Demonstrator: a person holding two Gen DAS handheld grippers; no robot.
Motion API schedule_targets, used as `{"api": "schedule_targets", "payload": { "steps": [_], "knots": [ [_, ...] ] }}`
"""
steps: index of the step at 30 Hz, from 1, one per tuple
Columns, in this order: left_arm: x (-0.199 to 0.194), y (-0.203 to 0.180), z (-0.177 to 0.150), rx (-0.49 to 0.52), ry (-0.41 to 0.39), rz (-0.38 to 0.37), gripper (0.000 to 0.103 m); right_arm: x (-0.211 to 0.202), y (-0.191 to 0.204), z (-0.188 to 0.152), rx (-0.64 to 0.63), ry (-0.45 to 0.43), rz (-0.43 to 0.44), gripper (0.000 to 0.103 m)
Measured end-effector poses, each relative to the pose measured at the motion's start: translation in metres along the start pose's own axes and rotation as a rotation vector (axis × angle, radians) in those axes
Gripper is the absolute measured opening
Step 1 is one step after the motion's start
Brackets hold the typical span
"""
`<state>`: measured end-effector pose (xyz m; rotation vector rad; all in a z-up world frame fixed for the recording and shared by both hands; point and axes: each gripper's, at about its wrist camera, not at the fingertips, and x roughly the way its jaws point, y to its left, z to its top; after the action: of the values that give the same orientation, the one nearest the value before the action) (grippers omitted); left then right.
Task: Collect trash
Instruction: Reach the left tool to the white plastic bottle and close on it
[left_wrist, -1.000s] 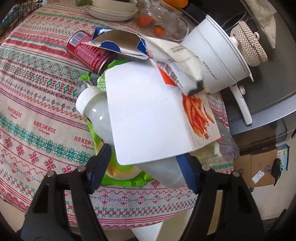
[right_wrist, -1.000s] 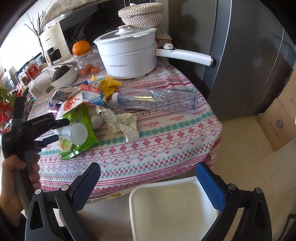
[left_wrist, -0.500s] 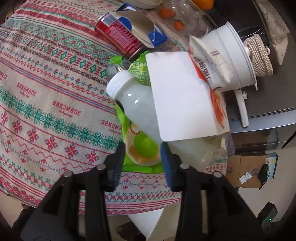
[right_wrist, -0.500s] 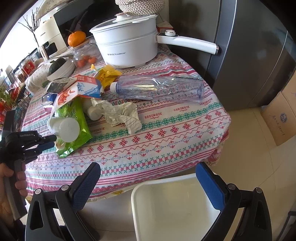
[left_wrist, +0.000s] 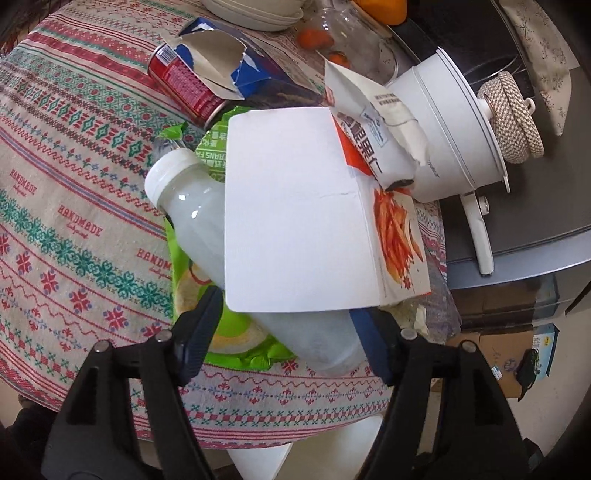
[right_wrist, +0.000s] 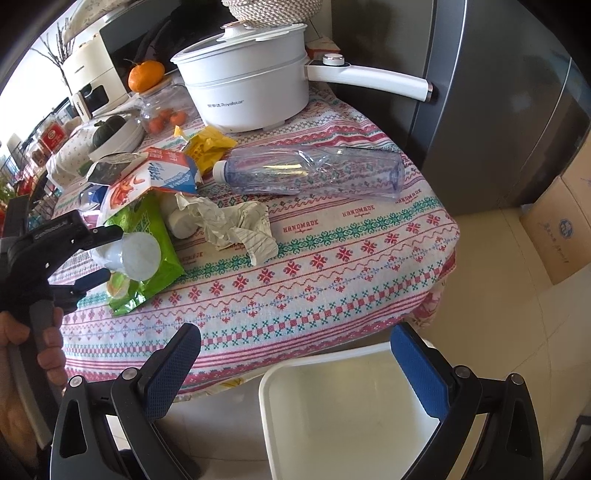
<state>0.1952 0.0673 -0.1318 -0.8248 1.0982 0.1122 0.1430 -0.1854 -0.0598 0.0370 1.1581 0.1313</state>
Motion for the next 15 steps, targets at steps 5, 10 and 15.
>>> {"api": "schedule_targets", "payload": {
  "steps": [5, 10, 15],
  "knots": [
    [0.020, -0.004, 0.007, -0.046, -0.003, 0.035, 0.072, 0.005, -0.001, 0.000, 0.006, 0.014, -0.003, 0.103],
    [0.017, -0.001, 0.011, -0.035, 0.021, 0.020, 0.069, 0.012, 0.001, 0.001, 0.009, 0.033, -0.008, 0.103],
    [-0.006, 0.016, 0.012, 0.051, 0.042, 0.023, 0.064, 0.019, -0.001, 0.007, 0.026, 0.040, -0.012, 0.103]
  ]
}}
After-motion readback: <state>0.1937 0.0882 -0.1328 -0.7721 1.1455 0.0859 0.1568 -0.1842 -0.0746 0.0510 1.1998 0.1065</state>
